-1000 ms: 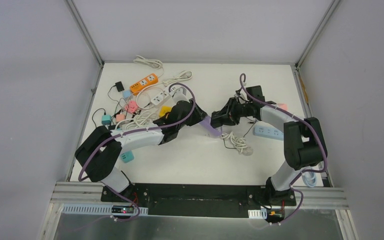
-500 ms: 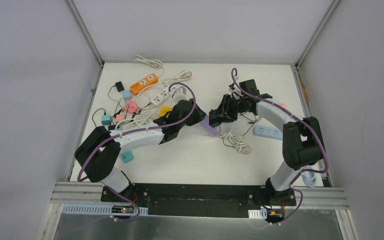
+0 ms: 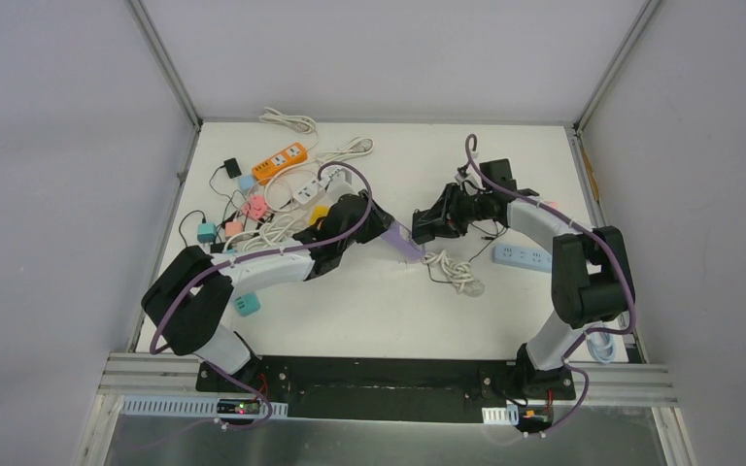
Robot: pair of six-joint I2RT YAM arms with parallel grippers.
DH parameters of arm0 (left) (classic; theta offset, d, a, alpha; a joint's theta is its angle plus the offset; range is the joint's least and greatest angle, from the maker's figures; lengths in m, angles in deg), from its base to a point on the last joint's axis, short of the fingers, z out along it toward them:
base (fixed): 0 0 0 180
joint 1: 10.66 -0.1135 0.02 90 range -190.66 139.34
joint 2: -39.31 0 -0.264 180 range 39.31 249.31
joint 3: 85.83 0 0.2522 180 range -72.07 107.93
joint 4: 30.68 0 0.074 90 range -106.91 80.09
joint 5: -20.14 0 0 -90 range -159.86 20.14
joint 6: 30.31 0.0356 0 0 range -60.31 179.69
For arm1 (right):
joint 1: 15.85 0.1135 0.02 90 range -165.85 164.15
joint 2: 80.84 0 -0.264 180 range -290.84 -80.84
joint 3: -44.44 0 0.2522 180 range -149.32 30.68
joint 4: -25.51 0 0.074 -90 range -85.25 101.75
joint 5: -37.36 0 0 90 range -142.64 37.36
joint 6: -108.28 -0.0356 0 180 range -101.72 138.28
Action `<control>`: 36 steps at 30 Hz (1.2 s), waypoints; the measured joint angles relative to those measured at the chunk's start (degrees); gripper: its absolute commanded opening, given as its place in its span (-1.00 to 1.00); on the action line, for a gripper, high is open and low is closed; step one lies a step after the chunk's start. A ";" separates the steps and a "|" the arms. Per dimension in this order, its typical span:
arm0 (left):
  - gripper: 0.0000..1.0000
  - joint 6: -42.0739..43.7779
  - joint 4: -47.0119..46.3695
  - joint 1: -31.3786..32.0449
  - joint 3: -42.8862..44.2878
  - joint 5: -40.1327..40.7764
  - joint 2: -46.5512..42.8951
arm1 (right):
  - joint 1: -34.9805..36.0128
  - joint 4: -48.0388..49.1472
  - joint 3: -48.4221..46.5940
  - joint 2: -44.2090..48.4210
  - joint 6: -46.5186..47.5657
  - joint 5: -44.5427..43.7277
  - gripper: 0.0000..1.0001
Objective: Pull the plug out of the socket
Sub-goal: Remove the plug from the socket, then place the plug at the center of the board.
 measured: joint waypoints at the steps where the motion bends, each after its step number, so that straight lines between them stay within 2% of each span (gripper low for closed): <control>1: -1.00 -0.09 -0.02 -0.02 -0.04 0.02 -0.09 | -0.04 -0.02 0.02 0.00 -0.02 0.00 -1.00; 8: -1.00 -0.46 -0.04 -0.35 -0.07 0.04 -0.28 | 0.00 -1.70 0.02 0.02 3.41 -0.57 -1.00; 12: -1.00 -0.57 -0.24 -0.35 -0.33 0.00 -0.33 | -0.37 -2.40 0.00 0.31 9.16 1.92 -1.00; 16: -1.00 -0.66 -1.09 -0.37 -0.96 -0.24 -0.48 | -2.12 -7.13 -2.12 0.57 17.99 5.77 -1.00; 23: -1.00 -1.53 -4.26 -1.11 -3.08 -1.75 -1.07 | -9.64 -21.49 -11.98 1.33 37.48 5.62 -1.00; 36: -1.00 -3.39 -8.92 -3.04 -7.26 -4.68 -2.73 | -24.52 -35.26 -21.31 3.02 53.02 4.83 -1.00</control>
